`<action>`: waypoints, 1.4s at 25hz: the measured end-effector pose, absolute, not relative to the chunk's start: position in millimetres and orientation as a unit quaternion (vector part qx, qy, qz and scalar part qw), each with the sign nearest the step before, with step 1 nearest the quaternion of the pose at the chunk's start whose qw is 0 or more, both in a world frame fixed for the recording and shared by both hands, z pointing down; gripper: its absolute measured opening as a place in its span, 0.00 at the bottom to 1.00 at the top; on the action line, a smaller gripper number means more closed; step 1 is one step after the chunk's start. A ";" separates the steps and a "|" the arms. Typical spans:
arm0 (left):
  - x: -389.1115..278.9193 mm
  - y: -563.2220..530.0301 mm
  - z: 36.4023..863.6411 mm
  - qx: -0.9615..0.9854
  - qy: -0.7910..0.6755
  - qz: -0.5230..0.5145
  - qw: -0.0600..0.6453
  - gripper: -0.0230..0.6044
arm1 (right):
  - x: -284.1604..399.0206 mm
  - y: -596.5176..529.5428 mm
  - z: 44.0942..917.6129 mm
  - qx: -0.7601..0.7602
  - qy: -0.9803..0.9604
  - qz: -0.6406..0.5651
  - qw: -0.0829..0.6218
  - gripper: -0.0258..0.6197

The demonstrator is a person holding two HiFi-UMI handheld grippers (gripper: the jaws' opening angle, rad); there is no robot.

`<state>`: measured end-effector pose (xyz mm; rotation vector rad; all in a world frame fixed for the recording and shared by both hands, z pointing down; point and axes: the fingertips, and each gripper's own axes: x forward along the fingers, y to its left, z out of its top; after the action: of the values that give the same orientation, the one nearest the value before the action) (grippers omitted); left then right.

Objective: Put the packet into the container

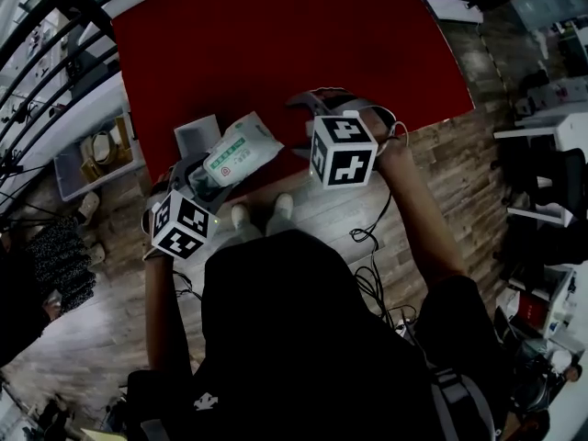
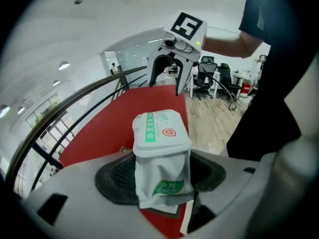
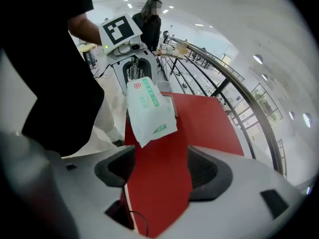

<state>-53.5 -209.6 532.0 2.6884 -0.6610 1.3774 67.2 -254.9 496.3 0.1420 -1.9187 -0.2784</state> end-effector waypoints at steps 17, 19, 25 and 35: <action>-118.0 -220.5 544.0 0.768 -0.522 0.298 0.221 0.48 | 24.3 -249.5 505.3 0.159 -0.903 -0.050 0.396 0.17; -117.2 -221.0 546.2 0.758 -0.536 0.293 0.227 0.48 | 20.9 -245.9 505.4 0.161 -0.910 -0.040 0.380 0.13; -120.6 -220.8 553.9 0.709 -0.589 0.263 0.285 0.48 | 14.4 -228.7 514.5 0.153 -0.917 -0.012 0.367 0.11; -110.7 -227.1 573.4 0.689 -0.613 0.241 0.303 0.48 | -10.7 -221.1 501.7 0.206 -0.937 0.003 0.284 0.08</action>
<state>-110.7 -227.1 573.4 1.8262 -1.6246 0.6394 -10.7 -221.1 501.7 0.5501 -2.5060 0.0076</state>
